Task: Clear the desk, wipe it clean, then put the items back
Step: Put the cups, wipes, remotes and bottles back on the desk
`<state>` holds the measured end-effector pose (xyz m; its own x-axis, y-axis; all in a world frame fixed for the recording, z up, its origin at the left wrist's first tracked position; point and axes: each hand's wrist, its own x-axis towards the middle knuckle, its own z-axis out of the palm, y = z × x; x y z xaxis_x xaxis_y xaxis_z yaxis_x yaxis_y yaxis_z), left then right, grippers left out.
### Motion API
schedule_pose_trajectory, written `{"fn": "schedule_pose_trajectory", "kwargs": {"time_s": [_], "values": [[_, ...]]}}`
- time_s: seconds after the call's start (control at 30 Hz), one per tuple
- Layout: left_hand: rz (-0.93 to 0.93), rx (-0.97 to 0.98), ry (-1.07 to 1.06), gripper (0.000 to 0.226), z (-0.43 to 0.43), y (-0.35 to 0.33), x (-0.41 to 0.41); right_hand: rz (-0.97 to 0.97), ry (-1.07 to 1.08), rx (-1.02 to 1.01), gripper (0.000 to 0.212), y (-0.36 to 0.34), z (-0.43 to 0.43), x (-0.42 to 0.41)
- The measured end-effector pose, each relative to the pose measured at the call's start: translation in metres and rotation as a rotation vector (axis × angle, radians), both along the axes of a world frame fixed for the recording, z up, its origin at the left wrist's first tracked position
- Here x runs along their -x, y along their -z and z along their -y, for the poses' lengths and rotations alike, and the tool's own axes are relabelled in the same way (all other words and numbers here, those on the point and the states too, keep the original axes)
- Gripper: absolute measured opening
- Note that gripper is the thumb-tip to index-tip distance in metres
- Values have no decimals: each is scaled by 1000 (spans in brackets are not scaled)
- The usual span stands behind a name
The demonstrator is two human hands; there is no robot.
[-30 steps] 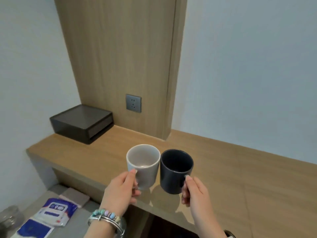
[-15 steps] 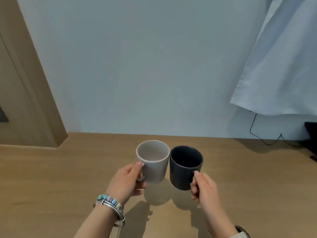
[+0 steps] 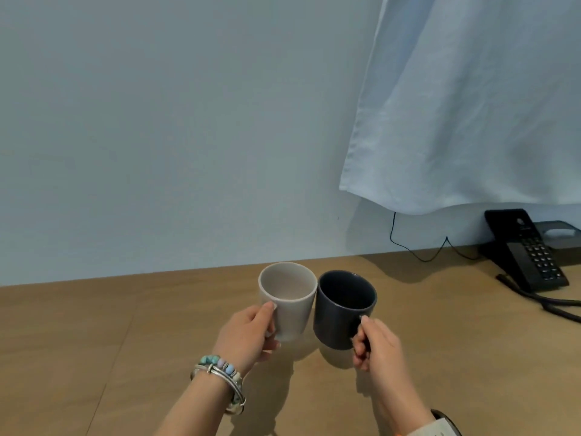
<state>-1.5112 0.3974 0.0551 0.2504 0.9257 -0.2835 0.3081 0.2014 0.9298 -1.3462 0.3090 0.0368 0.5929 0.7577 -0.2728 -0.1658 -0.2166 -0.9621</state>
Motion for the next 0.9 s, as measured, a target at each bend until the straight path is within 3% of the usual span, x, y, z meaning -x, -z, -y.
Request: {"fn": "schedule_pose_trajectory", "kwargs": {"time_s": [0.3,0.6,0.9], "values": [[-47,27,31,38,-6,21,-136,33,25,62,37,22,-1,-136],[-38,68,-77,37,53,23,-286,74,-110,105,34,18,43,-291],[-46,47,-72,37,75,17,-369,55,-80,135,36,19,62,-375]]}}
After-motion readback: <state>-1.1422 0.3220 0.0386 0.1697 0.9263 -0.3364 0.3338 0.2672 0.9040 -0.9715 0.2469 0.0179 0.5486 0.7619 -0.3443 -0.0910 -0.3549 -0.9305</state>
